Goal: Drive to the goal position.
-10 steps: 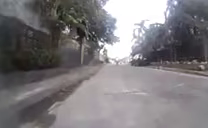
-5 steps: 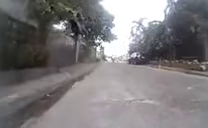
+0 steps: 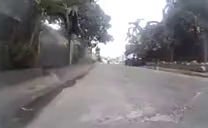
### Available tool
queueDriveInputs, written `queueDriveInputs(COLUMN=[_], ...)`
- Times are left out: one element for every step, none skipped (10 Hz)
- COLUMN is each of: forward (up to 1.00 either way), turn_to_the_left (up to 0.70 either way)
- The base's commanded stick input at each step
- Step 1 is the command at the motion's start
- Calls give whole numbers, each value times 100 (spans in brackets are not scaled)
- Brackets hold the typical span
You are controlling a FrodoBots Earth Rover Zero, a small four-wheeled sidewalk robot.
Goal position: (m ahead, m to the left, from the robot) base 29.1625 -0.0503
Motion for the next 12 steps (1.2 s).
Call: queueDriveInputs(forward=[100,100,100,100,100,100,100,100,100,100,100,100], turn_to_the_left=[1,1,1,1,1,1,1,1,1,1,1,1])
